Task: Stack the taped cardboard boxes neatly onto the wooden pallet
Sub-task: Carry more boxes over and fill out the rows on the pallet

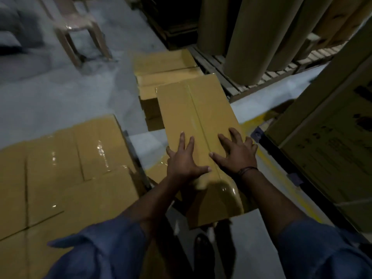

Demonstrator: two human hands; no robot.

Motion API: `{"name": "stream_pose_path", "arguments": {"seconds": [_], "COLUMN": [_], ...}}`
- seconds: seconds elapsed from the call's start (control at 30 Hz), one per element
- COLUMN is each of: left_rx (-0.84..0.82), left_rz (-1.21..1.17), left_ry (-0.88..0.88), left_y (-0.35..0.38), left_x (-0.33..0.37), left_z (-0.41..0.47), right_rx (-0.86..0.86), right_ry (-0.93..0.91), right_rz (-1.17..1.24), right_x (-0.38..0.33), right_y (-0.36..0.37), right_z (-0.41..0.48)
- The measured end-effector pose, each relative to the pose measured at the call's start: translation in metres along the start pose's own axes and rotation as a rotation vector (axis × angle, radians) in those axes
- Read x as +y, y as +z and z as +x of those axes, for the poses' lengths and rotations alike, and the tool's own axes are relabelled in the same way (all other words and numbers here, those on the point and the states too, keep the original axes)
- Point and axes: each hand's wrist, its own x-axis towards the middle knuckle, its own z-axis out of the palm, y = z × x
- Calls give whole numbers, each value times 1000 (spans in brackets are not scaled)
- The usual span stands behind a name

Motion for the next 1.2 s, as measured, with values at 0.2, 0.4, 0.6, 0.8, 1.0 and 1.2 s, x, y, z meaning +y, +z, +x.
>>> {"name": "stream_pose_path", "arguments": {"seconds": [0.2,0.4,0.6,0.8,1.0,1.2], "left_rx": [78,135,166,202,220,184], "left_rz": [42,129,178,166,154,142], "left_ry": [129,79,-77,-253,-370,-391], "left_y": [-135,-242,-286,-301,-297,-284], "left_x": [-27,-89,-182,-237,-282,-325], "left_z": [-155,-288,-369,-451,-516,-551], "right_rx": [185,262,152,107,15,-46], "right_ry": [27,-29,-168,-323,-461,-513], "right_rz": [23,117,203,216,208,186], "right_x": [-126,-252,-352,-418,-453,-477], "right_y": [-96,-127,-110,-81,-53,-24], "right_z": [-144,-249,-302,-339,-378,-408]}}
